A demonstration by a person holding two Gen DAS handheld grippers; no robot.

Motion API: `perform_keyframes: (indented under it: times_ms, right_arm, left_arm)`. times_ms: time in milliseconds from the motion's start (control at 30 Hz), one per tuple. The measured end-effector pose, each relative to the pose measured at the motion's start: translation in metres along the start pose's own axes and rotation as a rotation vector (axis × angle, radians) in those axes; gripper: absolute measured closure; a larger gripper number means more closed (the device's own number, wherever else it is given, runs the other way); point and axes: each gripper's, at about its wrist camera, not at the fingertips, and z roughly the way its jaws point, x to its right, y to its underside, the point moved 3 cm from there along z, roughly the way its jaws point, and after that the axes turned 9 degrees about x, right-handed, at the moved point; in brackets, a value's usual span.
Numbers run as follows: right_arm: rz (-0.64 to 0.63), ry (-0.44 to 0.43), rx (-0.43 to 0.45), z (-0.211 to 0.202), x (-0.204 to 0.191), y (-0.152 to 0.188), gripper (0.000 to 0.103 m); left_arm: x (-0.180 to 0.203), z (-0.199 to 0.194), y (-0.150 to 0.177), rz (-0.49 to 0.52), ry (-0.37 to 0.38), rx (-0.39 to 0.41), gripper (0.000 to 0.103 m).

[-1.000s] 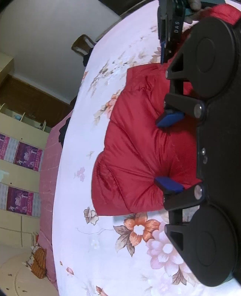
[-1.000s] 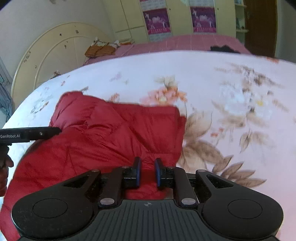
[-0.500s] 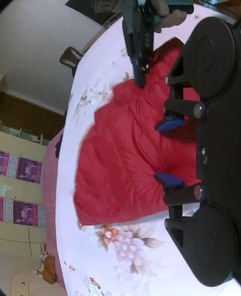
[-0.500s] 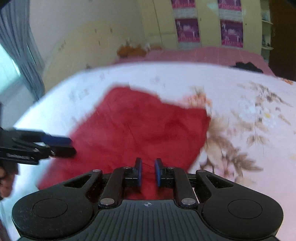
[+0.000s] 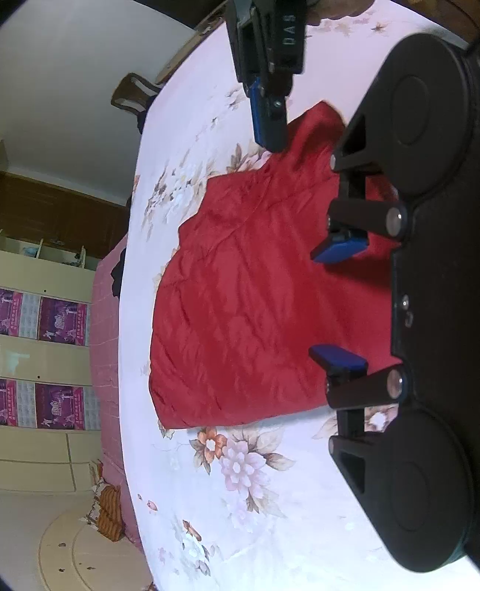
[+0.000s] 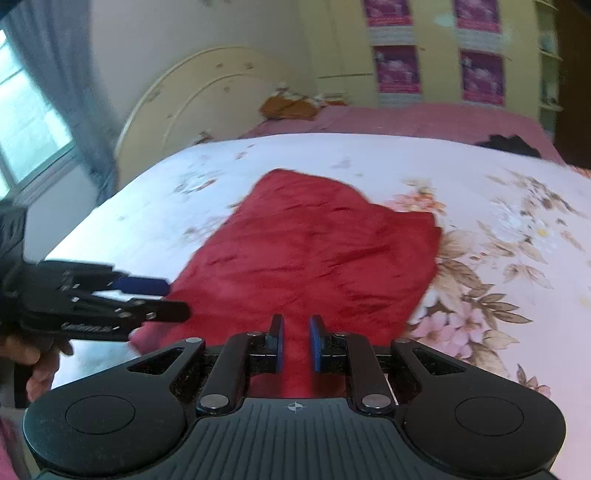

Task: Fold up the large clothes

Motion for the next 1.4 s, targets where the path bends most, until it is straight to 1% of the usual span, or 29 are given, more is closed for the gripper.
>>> perform_keyframes:
  times_ms: [133,300,500,700,833,900,933,967,1033,1133,1200,1267,1300,1333,1367,1400]
  right_arm:
    - [-0.004,-0.015,-0.036,0.001,-0.009,0.012,0.087]
    - [-0.022,0.002,-0.083,0.011,-0.006,0.031,0.087]
    - [0.002,0.028,-0.109,0.017,0.003,0.042,0.088]
    - [0.026,0.036,-0.139,0.029,0.012,0.056,0.088]
    - [0.028,0.038,-0.146,0.034,0.014,0.058,0.088]
    - [0.029,0.039,-0.152,0.031,0.012,0.053,0.087]
    - [0.041,0.034,-0.140,0.026,0.012,0.048,0.087]
    - [0.058,0.020,-0.108,0.017,0.012,0.040,0.087]
    - [0.067,0.009,-0.029,0.002,0.014,0.018,0.087]
    - [0.049,0.051,0.050,0.005,0.023,-0.011,0.087]
    - [0.058,0.112,0.079,0.021,0.038,-0.026,0.087]
    - [0.099,0.135,0.065,0.042,0.054,-0.034,0.087]
    - [0.091,0.146,0.056,0.054,0.060,-0.035,0.087]
    - [0.079,0.172,0.039,0.065,0.065,-0.034,0.087]
    - [0.092,0.190,0.018,0.075,0.073,-0.030,0.087]
    - [0.113,0.206,0.007,0.082,0.085,-0.022,0.088]
  left_arm:
    - [0.010,-0.002,0.010,0.001,-0.013,-0.013,0.056]
    - [0.011,-0.003,0.021,-0.017,-0.021,-0.021,0.056]
    - [0.009,0.002,0.031,-0.020,-0.026,-0.032,0.056]
    - [0.006,0.014,0.040,-0.022,-0.017,-0.043,0.056]
    - [0.006,0.019,0.042,-0.010,-0.011,-0.048,0.056]
    - [0.005,0.018,0.041,-0.013,-0.005,-0.055,0.056]
    - [0.005,0.015,0.036,-0.017,0.000,-0.060,0.056]
    - [0.004,0.010,0.031,-0.023,0.009,-0.052,0.056]
    - [0.001,0.000,0.017,-0.033,0.029,0.006,0.054]
    - [-0.009,0.004,-0.008,-0.037,0.023,0.076,0.054]
    - [-0.017,0.020,-0.024,-0.025,0.011,0.099,0.054]
    - [-0.025,0.043,-0.034,-0.033,0.003,0.095,0.054]
    - [-0.031,0.055,-0.036,-0.044,0.001,0.084,0.054]
    - [-0.037,0.066,-0.036,-0.051,-0.020,0.068,0.054]
    - [-0.044,0.075,-0.035,-0.059,-0.036,0.057,0.051]
    - [-0.050,0.081,-0.033,-0.070,-0.041,0.049,0.051]
